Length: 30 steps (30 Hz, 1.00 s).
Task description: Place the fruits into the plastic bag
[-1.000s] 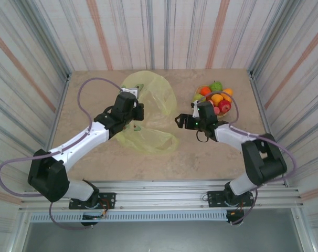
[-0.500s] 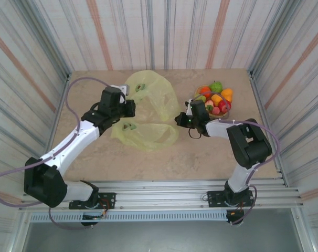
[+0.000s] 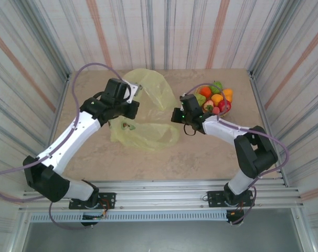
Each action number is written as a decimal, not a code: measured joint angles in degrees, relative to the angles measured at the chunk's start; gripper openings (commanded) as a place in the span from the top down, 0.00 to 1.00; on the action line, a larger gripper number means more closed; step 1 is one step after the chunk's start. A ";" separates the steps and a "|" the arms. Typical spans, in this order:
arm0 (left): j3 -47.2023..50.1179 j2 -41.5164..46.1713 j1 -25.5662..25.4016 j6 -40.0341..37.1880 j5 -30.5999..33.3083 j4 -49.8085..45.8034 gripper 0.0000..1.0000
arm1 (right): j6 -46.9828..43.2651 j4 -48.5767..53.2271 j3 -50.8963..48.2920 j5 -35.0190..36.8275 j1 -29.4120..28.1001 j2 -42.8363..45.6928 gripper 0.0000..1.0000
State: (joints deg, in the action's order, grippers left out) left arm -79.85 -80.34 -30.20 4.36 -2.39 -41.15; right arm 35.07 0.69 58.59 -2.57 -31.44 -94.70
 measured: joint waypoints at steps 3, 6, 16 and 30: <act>-1.27 -1.22 1.07 -0.09 -2.58 -1.05 1.00 | -0.79 1.01 2.05 0.39 -0.13 -2.14 0.97; -1.46 -1.09 4.35 1.03 -5.07 -0.90 1.00 | -1.51 2.45 3.15 1.27 -0.04 -4.66 0.96; 5.44 0.02 10.36 5.38 -7.08 5.27 1.00 | -5.14 5.29 7.98 -5.97 0.24 -10.23 0.63; 10.69 -1.25 15.15 14.86 -11.72 11.87 1.00 | -13.73 12.63 9.66 -8.02 -1.29 -2.01 0.17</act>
State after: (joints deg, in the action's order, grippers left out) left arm -69.17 -81.58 -15.05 19.22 -14.11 -29.28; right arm 21.34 13.32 68.25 -10.59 -32.73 -96.71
